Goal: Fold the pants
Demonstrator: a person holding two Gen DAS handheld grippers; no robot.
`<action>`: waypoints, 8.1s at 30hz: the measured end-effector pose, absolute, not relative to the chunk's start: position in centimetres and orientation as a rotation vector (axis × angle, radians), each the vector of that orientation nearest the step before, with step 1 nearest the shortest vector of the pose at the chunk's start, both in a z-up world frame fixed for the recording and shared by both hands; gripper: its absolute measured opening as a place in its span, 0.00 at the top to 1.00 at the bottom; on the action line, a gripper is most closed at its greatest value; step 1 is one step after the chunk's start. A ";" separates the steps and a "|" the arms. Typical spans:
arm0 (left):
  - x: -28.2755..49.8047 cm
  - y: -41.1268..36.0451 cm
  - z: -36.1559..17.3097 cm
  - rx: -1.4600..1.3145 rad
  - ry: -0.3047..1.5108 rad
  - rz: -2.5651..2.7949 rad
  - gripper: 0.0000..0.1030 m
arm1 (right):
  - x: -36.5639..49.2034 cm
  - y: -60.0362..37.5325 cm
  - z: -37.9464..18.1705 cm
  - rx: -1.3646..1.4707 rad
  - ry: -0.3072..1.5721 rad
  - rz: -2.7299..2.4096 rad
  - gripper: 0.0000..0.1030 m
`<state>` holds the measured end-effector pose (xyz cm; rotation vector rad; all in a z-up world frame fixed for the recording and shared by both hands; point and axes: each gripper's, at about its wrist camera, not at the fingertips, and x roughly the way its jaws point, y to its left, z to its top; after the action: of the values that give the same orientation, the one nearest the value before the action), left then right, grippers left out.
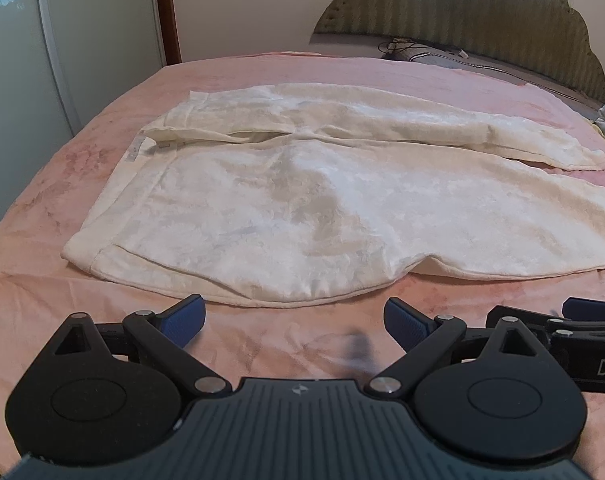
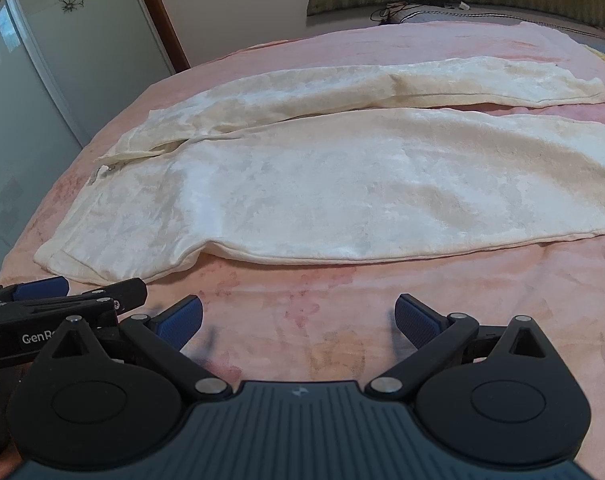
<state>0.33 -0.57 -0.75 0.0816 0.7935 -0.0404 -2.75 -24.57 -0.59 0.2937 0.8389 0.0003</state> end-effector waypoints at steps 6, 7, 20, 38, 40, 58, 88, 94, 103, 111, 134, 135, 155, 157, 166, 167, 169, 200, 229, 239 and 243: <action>0.3 -0.6 -0.9 0.083 0.798 -0.047 0.05 | -2.7 -24.5 -0.6 0.287 0.834 0.014 0.00; 0.4 -0.7 -0.9 0.085 0.801 -0.043 0.05 | -2.7 -24.5 -0.6 0.280 0.834 0.014 0.00; 0.7 -0.5 -1.1 0.071 0.822 -0.035 0.05 | -2.6 -24.1 -0.6 0.244 0.834 0.024 0.00; 6.4 3.5 1.2 0.059 0.771 0.027 0.05 | 8.6 -25.4 5.4 -0.045 0.591 0.377 0.00; 7.5 4.1 1.3 0.081 0.764 0.046 0.05 | 12.3 -25.5 5.4 -0.063 0.584 0.421 0.00; 14.9 7.4 -0.1 0.031 0.843 0.054 0.05 | 43.4 -26.0 -3.3 0.177 0.898 0.510 0.13; 16.5 18.8 0.0 -0.795 0.673 0.142 0.06 | 13.3 -14.6 -3.5 -0.860 0.389 0.756 0.86; 17.7 20.4 -2.3 -0.939 0.721 0.126 0.18 | 14.8 -12.4 -3.7 -0.893 0.377 0.746 0.68; 14.8 22.3 -2.2 -0.899 0.715 0.124 0.93 | 13.6 -11.3 -1.9 -0.820 0.413 0.794 0.84; 8.1 21.6 -1.2 -0.807 0.710 0.123 0.94 | 9.1 -12.1 -1.4 -0.723 0.471 0.851 0.88; 5.4 19.0 1.1 -0.523 0.800 0.271 0.79 | 7.9 -15.4 -0.9 -0.305 0.636 0.842 0.84; 5.0 18.9 1.6 -0.498 0.783 0.302 0.79 | 7.5 -16.6 -0.3 -0.268 0.625 0.831 0.84; 6.9 -3.8 2.0 0.325 0.596 -0.490 0.40 | 14.3 -38.2 0.4 0.470 0.625 0.099 0.46; 7.0 -4.9 0.8 0.384 0.577 -0.490 0.40 | 15.9 -38.9 0.5 0.460 0.658 0.058 0.44; 8.4 -6.0 -3.2 0.465 0.572 -0.451 0.79 | 22.2 -39.1 -1.6 0.384 0.838 -0.061 0.61; 8.2 -6.0 -3.2 0.470 0.564 -0.447 0.85 | 22.0 -39.2 -1.6 0.375 0.829 -0.057 0.77; 8.2 -5.7 -3.3 0.454 0.563 -0.449 0.89 | 20.5 -40.3 -1.4 0.441 0.781 -0.033 0.89; 5.6 -4.6 -1.0 0.359 0.705 -0.763 0.59 | -1.5 -46.3 -3.6 0.745 0.543 -0.199 0.63; 10.5 -10.9 -4.7 0.206 0.791 -0.685 0.33 | 19.1 -48.8 -2.8 0.089 0.817 -0.315 0.77; 10.8 -10.9 -3.8 0.134 0.841 -0.693 0.33 | 3.2 -56.7 -0.3 0.689 0.439 -0.401 0.92; 10.4 -12.3 -3.4 0.149 0.836 -0.714 0.33 | -2.5 -58.9 -1.6 0.814 0.442 -0.418 0.92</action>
<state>10.43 -12.31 -3.36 0.1490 0.8362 -0.7142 -2.53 -58.94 -1.58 0.8141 0.4424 -0.4176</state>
